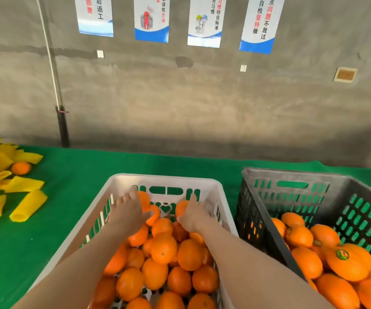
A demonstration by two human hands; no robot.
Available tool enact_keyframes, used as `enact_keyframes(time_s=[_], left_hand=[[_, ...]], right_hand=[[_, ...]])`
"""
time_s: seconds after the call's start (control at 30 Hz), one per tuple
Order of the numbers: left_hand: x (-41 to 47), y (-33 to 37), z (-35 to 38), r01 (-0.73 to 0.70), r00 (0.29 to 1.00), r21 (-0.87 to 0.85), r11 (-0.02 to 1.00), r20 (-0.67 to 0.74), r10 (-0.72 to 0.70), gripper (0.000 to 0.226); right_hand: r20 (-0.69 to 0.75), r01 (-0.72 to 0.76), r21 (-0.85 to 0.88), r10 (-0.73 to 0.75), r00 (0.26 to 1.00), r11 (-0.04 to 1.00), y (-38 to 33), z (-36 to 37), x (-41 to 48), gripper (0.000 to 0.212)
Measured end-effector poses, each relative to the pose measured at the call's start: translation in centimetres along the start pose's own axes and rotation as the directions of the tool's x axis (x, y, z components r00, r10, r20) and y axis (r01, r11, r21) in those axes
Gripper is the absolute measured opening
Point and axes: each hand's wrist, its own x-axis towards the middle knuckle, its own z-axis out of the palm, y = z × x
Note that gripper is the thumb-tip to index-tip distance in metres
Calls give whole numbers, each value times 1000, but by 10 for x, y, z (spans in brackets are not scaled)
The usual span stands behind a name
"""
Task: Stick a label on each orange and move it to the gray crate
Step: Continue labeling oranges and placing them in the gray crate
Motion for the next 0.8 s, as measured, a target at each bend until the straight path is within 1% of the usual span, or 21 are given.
enact_keyframes(time_s=[0.07,0.1,0.13,0.2,0.23,0.27,0.33,0.4,0.43,0.57,0.63,0.7,0.73,0.8], left_hand=[[11,-11,13,-18,998,-16,1000,61,19,86],[15,-18,20,-34,998,3,999,61,33,85],[18,-23,26,-60,998,67,996,30,59,85],[21,-28,36,-103,991,269,957,-53,122,87],[23,-28,39,-108,987,299,948,-81,138,89],[25,-28,42,-105,986,260,960,-101,135,91],[27,-28,44,-97,989,91,991,-104,106,92],[28,-32,45,-100,990,-71,992,-102,93,85],[27,-35,43,-98,991,-111,989,-104,86,81],[31,-38,39,-125,983,-99,987,-146,110,75],[34,-34,39,-158,982,-185,970,-132,135,72],[34,-30,37,-147,988,-320,936,-86,126,67],[36,-32,37,-146,989,-350,925,-76,128,65],[37,-32,30,-142,990,-315,939,-36,138,61]], right_hand=[[27,-17,55,16,1000,998,7,16,9,88],[24,-11,73,10,1000,997,11,22,12,88],[13,-5,86,3,1000,996,15,28,15,88],[-7,-5,102,6,1000,995,20,35,20,89],[-17,-9,102,10,1000,995,21,37,22,89],[-32,-9,94,12,999,996,22,39,24,89],[-74,4,58,1,997,998,23,42,26,86],[-106,18,29,-15,994,999,23,43,27,82],[-111,29,19,-27,993,999,21,44,26,81],[-91,139,-18,-140,986,990,13,38,22,77],[-77,190,0,-189,979,982,10,33,23,74],[-16,203,68,-203,979,977,8,27,22,74],[38,191,106,-196,980,976,8,25,22,77],[190,121,134,-145,971,984,11,16,18,86]])
